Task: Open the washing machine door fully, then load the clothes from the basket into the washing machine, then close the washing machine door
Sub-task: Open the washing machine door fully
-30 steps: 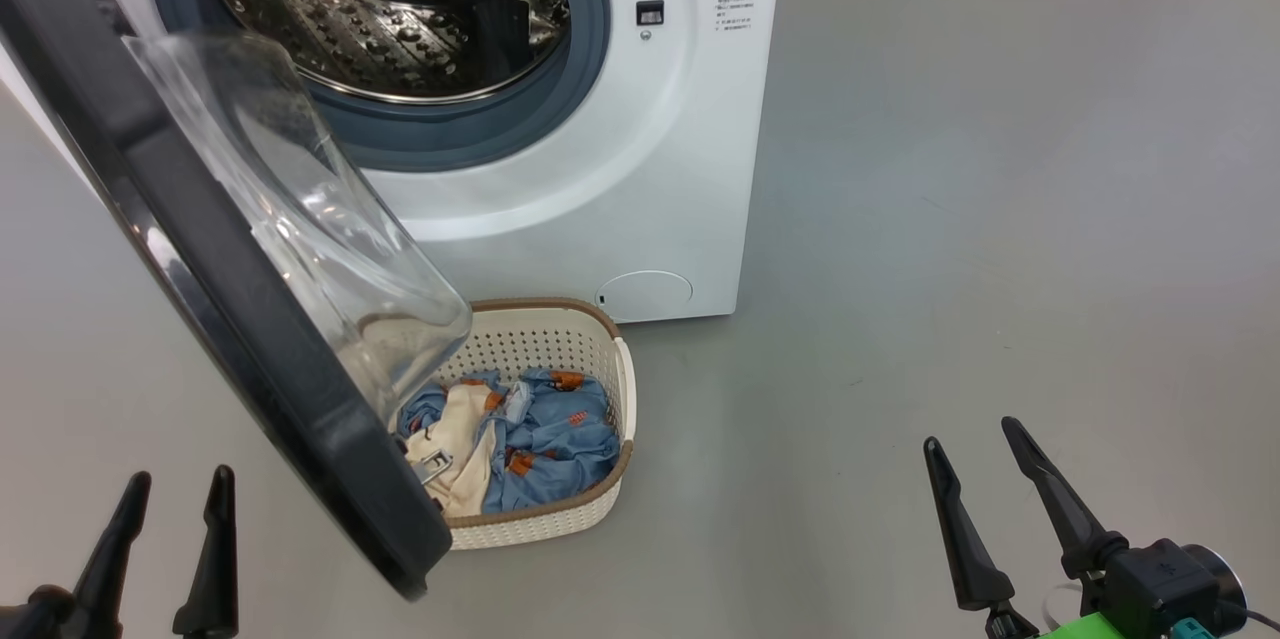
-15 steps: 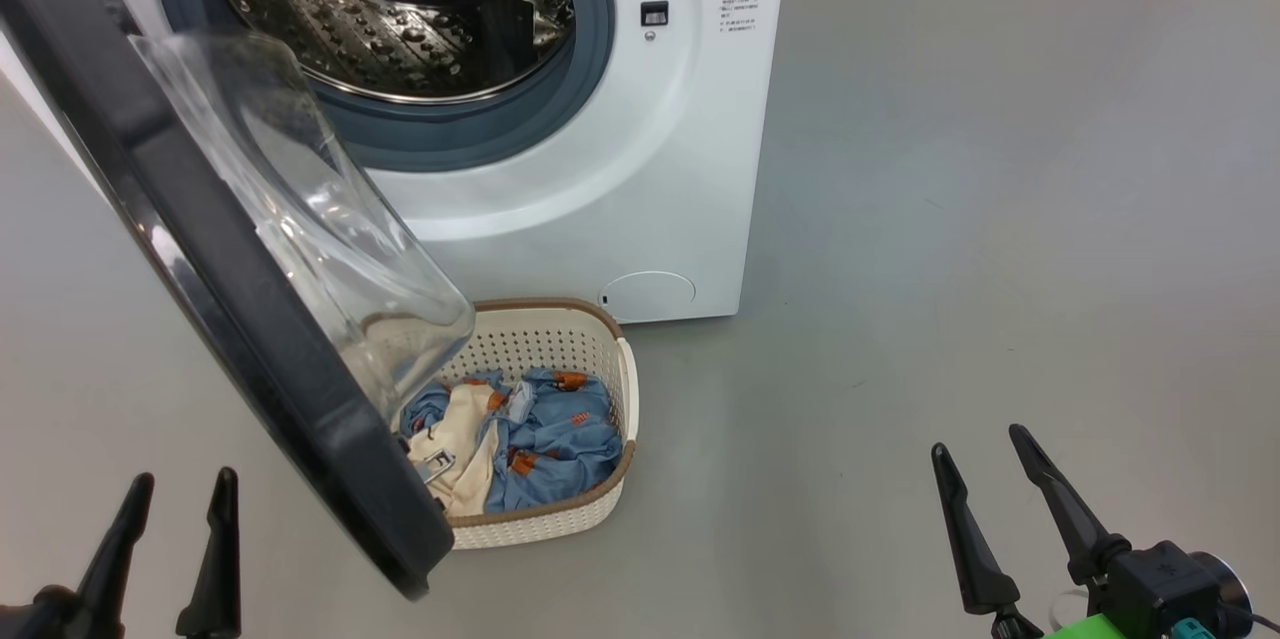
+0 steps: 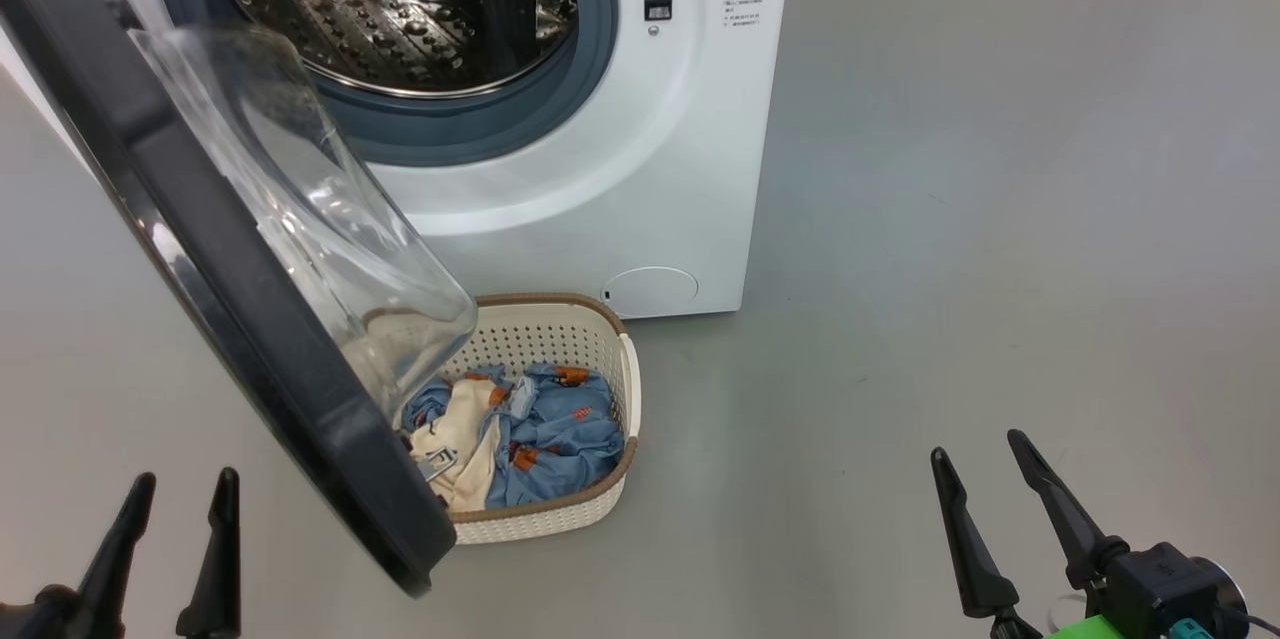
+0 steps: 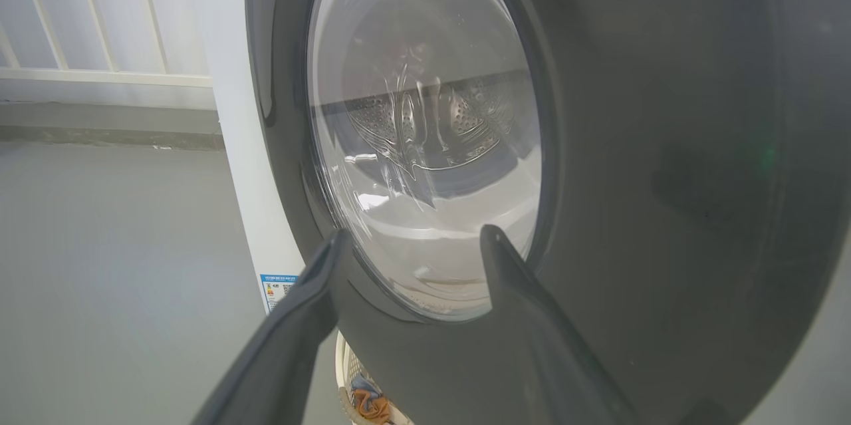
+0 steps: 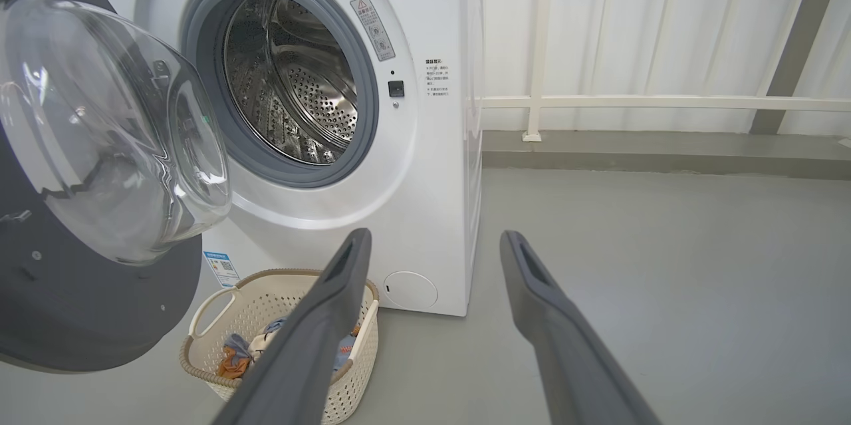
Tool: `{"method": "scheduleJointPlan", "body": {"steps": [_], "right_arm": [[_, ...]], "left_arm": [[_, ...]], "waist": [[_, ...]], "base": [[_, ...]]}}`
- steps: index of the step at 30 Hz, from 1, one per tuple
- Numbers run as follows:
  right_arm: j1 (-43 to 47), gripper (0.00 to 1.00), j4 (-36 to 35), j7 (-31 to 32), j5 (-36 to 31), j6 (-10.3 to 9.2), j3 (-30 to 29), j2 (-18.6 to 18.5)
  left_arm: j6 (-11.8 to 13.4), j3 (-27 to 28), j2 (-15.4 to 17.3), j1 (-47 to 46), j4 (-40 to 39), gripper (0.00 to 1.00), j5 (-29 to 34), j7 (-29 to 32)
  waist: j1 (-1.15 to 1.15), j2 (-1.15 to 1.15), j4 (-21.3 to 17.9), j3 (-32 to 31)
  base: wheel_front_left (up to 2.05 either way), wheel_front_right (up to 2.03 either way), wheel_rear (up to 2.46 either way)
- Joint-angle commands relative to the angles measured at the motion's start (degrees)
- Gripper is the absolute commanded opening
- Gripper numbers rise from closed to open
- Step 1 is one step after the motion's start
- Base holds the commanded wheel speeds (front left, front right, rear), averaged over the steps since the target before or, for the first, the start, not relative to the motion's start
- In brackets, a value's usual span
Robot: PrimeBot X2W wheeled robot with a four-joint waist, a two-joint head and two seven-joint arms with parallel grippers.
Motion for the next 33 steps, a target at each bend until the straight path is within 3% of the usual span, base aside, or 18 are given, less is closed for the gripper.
{"method": "scheduleJointPlan", "body": {"steps": [1,2,6,10,15,18,23,27,28,31,33], "right_arm": [[-1.0,1.0,-1.1,-0.7,0.4,0.16,1.7,-0.2],[-1.0,1.0,-1.1,-0.7,0.4,0.16,1.7,-0.2],[-1.2,1.0,-0.9,-0.7,0.4,0.16,1.7,-0.2],[-1.4,1.0,-0.4,-0.7,0.6,0.16,1.9,-0.2],[-1.7,1.0,0.0,-0.7,0.7,0.16,2.3,-0.2],[-1.8,1.0,0.2,-0.7,0.8,0.16,2.5,-0.2],[-1.7,1.0,0.6,-0.7,1.3,0.16,3.1,-0.2],[-1.8,1.0,0.8,-0.7,1.2,0.16,3.3,-0.2],[-1.8,1.0,0.9,-0.7,1.1,0.16,3.4,-0.2],[-1.6,1.0,1.1,-0.7,1.4,0.16,3.6,-0.2],[-1.6,1.0,1.5,-0.7,1.4,0.16,4.0,-0.2]], "left_arm": [[-0.1,2.1,1.7,-2.3,-1.3,0.45,0.5,-0.4],[-0.1,2.2,1.7,-2.4,-1.4,0.0,0.4,-0.4],[-0.1,5.6,0.7,-4.1,-5.1,0.0,-0.3,-0.4],[-0.1,10.9,-0.3,-7.0,-14.1,0.0,-0.3,-0.4],[-0.1,10.9,0.8,-10.0,-25.2,0.0,0.0,-0.4],[-0.1,7.9,1.6,-11.3,-30.4,0.0,-0.5,-0.4],[-0.1,-2.4,3.0,-12.2,-36.7,0.0,-0.8,-0.4],[-0.1,-8.6,3.2,-12.0,-37.4,0.0,-0.6,-0.4],[-0.1,-12.9,3.8,-11.7,-37.3,0.0,0.2,-0.4],[-0.1,-18.7,4.8,-11.4,-36.5,0.0,1.6,-0.4],[-0.1,-20.5,5.3,-11.3,-36.1,0.0,2.4,-0.4]], "waist": [[0.0,0.0,0.1,0.1],[0.0,0.0,0.1,0.1],[0.0,0.0,0.3,0.4],[0.0,0.0,0.4,0.7],[0.0,0.0,0.4,0.8],[0.0,0.0,0.3,0.7],[0.0,0.0,0.1,0.9],[0.0,0.0,-0.2,0.9],[0.0,0.0,-0.3,0.9],[0.0,0.0,-0.3,0.9],[0.0,0.0,-0.3,0.8]], "base": [[0.0,0.0,0.0],[0.0,0.0,0.0],[0.0,0.0,0.0],[0.0,0.0,0.0],[0.0,0.0,0.0],[0.0,0.0,0.0],[0.0,0.0,0.0],[0.0,0.0,0.0],[0.0,0.0,0.0],[0.0,0.0,0.0],[0.0,0.0,0.0]]}}
